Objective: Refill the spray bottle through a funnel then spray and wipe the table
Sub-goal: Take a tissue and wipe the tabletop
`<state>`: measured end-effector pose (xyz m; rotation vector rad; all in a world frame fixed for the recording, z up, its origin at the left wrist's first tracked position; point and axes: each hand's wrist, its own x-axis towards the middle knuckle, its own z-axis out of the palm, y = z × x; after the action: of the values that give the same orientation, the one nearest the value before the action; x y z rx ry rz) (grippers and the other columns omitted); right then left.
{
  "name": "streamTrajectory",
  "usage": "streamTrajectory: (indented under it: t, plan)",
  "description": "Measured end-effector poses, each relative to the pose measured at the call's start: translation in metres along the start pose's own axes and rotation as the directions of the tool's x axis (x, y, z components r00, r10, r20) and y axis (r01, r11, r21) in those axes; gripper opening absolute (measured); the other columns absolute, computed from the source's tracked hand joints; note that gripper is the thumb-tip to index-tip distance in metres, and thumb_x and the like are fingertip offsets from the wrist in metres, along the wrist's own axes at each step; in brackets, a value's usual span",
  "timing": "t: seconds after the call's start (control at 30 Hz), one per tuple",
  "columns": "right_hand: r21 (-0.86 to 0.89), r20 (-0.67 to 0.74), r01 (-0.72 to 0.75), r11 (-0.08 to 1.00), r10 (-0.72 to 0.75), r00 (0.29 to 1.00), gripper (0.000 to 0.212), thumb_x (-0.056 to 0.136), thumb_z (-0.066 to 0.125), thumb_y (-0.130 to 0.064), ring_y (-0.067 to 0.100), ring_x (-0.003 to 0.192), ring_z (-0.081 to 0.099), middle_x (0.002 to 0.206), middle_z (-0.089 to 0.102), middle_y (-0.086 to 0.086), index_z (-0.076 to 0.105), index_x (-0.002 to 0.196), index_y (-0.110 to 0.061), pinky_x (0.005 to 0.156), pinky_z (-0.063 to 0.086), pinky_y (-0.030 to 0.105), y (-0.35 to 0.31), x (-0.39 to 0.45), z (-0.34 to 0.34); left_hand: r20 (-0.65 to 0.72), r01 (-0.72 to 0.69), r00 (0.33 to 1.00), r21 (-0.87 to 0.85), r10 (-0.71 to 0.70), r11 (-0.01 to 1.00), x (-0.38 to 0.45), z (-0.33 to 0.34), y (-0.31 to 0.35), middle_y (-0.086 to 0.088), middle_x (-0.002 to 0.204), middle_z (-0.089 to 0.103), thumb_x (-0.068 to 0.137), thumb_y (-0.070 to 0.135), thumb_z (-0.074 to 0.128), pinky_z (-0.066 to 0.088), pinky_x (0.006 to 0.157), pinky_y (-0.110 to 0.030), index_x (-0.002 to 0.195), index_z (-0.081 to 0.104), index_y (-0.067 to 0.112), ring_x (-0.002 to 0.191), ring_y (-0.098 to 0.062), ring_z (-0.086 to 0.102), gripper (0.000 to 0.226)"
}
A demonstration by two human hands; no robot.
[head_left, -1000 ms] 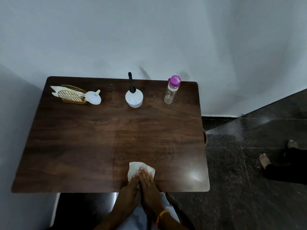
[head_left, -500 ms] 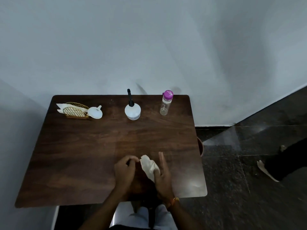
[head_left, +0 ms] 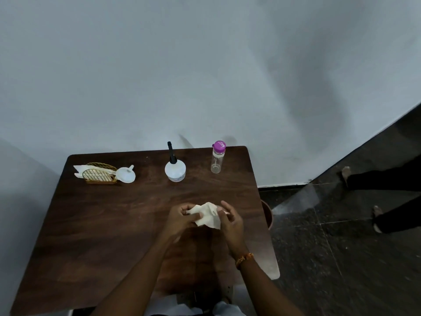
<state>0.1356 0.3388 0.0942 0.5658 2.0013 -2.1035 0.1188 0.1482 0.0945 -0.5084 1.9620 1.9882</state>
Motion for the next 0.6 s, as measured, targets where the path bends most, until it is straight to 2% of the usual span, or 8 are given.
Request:
streamTrajectory:
  t: [0.07, 0.13, 0.2, 0.23, 0.33, 0.4, 0.47, 0.6]
  plan:
    - [0.050, 0.044, -0.070, 0.996, 0.068, 0.997, 0.042, 0.098, 0.076, -0.030, 0.017, 0.109, 0.076, 0.129, 0.072, 0.002, 0.063, 0.138, -0.024, 0.083, 0.066, 0.032, -0.006, -0.003, -0.004, -0.025, 0.007, 1.000, -0.019, -0.007, 1.000, 0.002, 0.004, 0.000, -0.017, 0.092, 0.080, 0.083, 0.000, 0.084, 0.060, 0.064, -0.031, 0.100, 0.078, 0.003, 0.079, -0.025, 0.077, 0.018]
    - [0.080, 0.091, -0.098, 0.992, 0.090, 0.992, 0.042, 0.096, 0.078, -0.014, 0.022, 0.096, 0.080, 0.122, 0.075, 0.007, 0.064, 0.136, -0.017, 0.071, 0.067, 0.033, -0.004, -0.002, -0.011, -0.030, -0.034, 0.999, 0.022, 0.035, 0.999, 0.005, 0.006, -0.002, -0.016, 0.087, 0.079, 0.084, -0.004, 0.081, 0.059, 0.061, -0.029, 0.096, 0.077, -0.001, 0.075, -0.024, 0.076, 0.012]
    - [0.033, 0.084, -0.071, 0.997, 0.068, 0.994, 0.031, 0.095, 0.073, 0.002, 0.024, 0.079, 0.078, 0.111, 0.080, 0.014, 0.072, 0.124, -0.009, 0.066, 0.065, 0.034, -0.002, 0.003, -0.018, -0.022, -0.082, 0.996, 0.095, 0.084, 0.992, 0.007, 0.006, -0.002, -0.010, 0.081, 0.079, 0.084, -0.013, 0.076, 0.057, 0.059, -0.022, 0.087, 0.078, -0.004, 0.070, -0.016, 0.075, 0.009]
    - [0.010, 0.067, -0.056, 0.998, 0.055, 0.996, 0.023, 0.095, 0.070, 0.007, 0.027, 0.073, 0.075, 0.103, 0.081, 0.018, 0.076, 0.115, -0.004, 0.065, 0.063, 0.035, 0.001, 0.006, -0.022, -0.004, -0.096, 0.995, 0.150, 0.098, 0.984, 0.009, 0.006, -0.002, -0.006, 0.080, 0.080, 0.084, -0.017, 0.073, 0.056, 0.061, -0.019, 0.084, 0.079, -0.003, 0.071, -0.013, 0.076, 0.015]
    - [-0.023, -0.010, -0.041, 0.999, 0.041, 0.999, 0.014, 0.092, 0.066, 0.015, 0.031, 0.080, 0.075, 0.092, 0.080, 0.023, 0.079, 0.092, 0.008, 0.071, 0.064, 0.035, 0.009, 0.015, -0.032, 0.074, -0.137, 0.990, 0.240, 0.123, 0.961, 0.012, 0.002, -0.008, 0.000, 0.093, 0.083, 0.084, -0.019, 0.069, 0.057, 0.076, -0.017, 0.085, 0.084, 0.004, 0.088, -0.011, 0.079, 0.028]
    - [-0.050, -0.039, 0.005, 0.999, -0.007, 0.999, 0.017, 0.090, 0.065, 0.018, 0.029, 0.092, 0.078, 0.094, 0.081, 0.018, 0.078, 0.084, 0.010, 0.082, 0.065, 0.040, 0.013, 0.019, -0.036, 0.123, -0.204, 0.977, 0.301, 0.175, 0.932, 0.014, -0.001, -0.011, 0.001, 0.104, 0.082, 0.085, -0.013, 0.073, 0.056, 0.083, -0.017, 0.091, 0.085, 0.004, 0.099, -0.010, 0.078, 0.022]
    - [-0.092, -0.044, 0.065, 0.994, -0.070, 0.997, 0.023, 0.090, 0.061, 0.018, 0.026, 0.100, 0.078, 0.098, 0.082, 0.013, 0.079, 0.081, 0.007, 0.094, 0.064, 0.046, 0.016, 0.024, -0.040, 0.150, -0.331, 0.943, 0.356, 0.296, 0.874, 0.017, 0.000, -0.014, 0.000, 0.109, 0.080, 0.083, -0.004, 0.083, 0.056, 0.087, -0.015, 0.096, 0.084, 0.004, 0.101, -0.003, 0.076, 0.015]
    - [-0.147, -0.084, 0.123, 0.981, -0.137, 0.987, 0.026, 0.096, 0.060, 0.011, 0.018, 0.105, 0.076, 0.103, 0.082, 0.007, 0.082, 0.087, -0.001, 0.101, 0.060, 0.052, 0.023, 0.027, -0.041, 0.001, -0.082, 0.996, 0.245, 0.084, 0.966, 0.020, 0.012, -0.012, -0.005, 0.089, 0.082, 0.078, 0.005, 0.088, 0.061, 0.075, -0.034, 0.084, 0.084, 0.015, 0.082, -0.021, 0.078, 0.012]
